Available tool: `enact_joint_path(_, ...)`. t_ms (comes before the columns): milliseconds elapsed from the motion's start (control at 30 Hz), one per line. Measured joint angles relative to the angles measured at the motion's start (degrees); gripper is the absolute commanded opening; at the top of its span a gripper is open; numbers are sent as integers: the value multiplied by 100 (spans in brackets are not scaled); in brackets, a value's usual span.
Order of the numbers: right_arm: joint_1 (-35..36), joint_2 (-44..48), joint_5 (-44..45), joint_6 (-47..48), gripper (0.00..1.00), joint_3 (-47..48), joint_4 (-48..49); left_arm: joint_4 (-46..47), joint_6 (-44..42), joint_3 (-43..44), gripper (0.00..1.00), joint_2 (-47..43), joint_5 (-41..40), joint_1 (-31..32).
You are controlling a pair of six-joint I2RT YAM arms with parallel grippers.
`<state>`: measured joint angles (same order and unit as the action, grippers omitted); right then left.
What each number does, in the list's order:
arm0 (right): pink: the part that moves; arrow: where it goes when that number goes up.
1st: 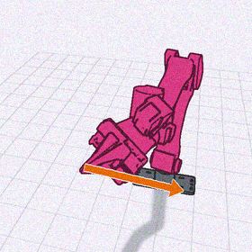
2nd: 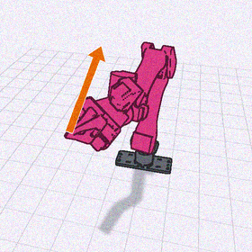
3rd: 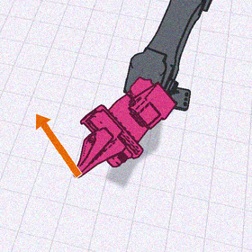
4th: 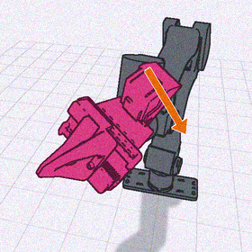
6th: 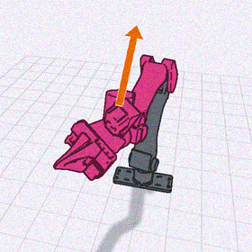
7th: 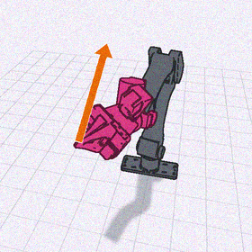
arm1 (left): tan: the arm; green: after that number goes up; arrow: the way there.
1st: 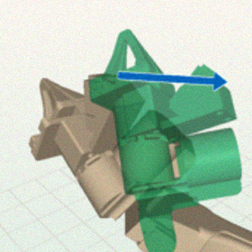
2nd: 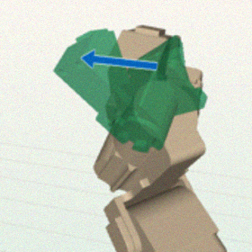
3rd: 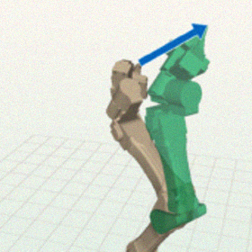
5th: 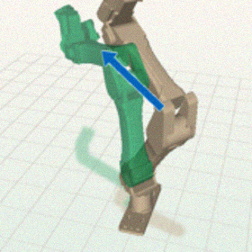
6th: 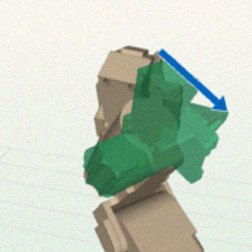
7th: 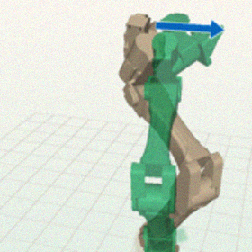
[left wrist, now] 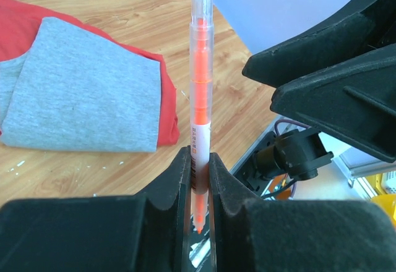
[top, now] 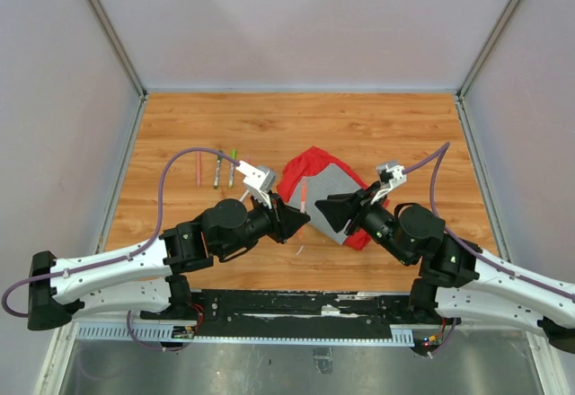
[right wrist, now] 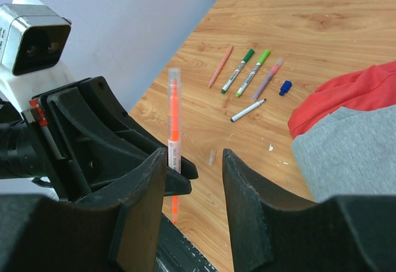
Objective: Insert the pens into the pen caps
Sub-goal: Press the pen cap onto the pen, then adjust the pen.
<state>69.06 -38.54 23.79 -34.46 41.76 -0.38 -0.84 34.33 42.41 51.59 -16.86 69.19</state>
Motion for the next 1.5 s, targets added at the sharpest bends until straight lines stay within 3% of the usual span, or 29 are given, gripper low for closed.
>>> enact_joint_path(633,-382,-610,-1014,-275,37,9,260,76,-33,-81,0,2,186,-7)
enact_joint_path(1100,-396,-693,-1058,-302,28,9,400,144,-98,-120,1,15,417,-7)
enact_joint_path(1300,-396,-713,-1121,-310,1,9,439,243,-133,-173,0,15,520,-7)
enact_joint_path(1333,-396,-710,-1137,-310,1,9,439,264,-144,-184,2,15,538,-7)
enact_joint_path(1500,-398,-699,-1165,-216,0,9,444,291,-175,-197,31,13,544,-7)
